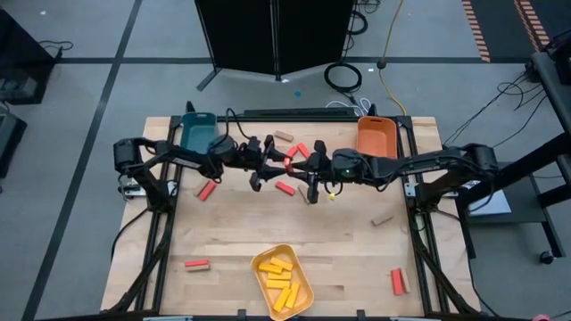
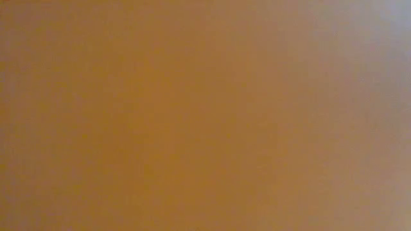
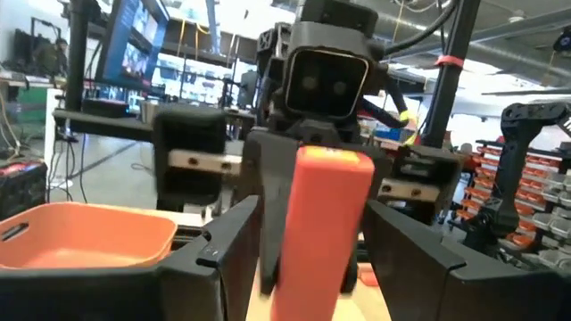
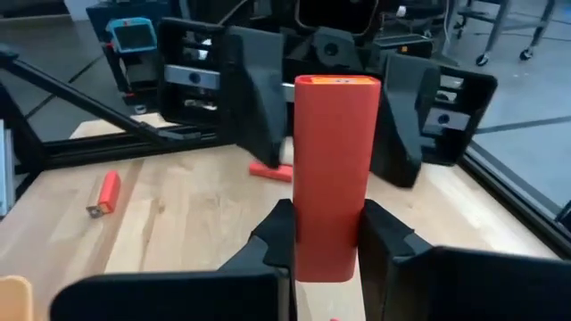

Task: Sort blocks
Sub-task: Put the red block into the orange bin

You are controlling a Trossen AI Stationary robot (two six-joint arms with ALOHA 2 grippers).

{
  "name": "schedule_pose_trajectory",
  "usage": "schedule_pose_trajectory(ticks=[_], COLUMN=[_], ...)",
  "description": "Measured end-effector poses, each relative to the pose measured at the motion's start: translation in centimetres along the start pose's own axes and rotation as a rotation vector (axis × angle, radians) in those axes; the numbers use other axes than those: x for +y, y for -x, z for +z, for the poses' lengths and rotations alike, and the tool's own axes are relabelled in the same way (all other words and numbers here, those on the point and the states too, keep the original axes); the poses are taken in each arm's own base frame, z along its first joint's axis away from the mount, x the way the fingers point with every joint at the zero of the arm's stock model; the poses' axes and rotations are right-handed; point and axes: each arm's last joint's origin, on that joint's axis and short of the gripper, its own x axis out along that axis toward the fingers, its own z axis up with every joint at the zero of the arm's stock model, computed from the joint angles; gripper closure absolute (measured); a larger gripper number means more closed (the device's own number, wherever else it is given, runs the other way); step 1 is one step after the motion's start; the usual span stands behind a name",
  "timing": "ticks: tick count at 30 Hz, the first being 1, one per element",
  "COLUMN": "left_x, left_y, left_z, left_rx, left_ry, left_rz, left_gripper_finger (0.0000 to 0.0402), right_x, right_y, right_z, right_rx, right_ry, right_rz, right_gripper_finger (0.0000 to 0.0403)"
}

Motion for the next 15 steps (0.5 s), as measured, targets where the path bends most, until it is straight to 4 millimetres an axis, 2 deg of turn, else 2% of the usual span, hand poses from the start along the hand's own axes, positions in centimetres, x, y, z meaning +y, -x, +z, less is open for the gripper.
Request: schedule_pose_trajectory(ticks=[15], left_x=[-0.03], left_y=[-0.20], left_z=[-0.14], left_rx=[0.020], left_ry=[-0.021], left_rz=[-0.001], left_gripper_finger=[0.0210], right_x=[-0.44], right_y=[-0.49], right_z=[-0.43], right_rx=[0.012], right_ry=[-0.005], right_rz=[-0.020], right_gripper_finger=[0.0368])
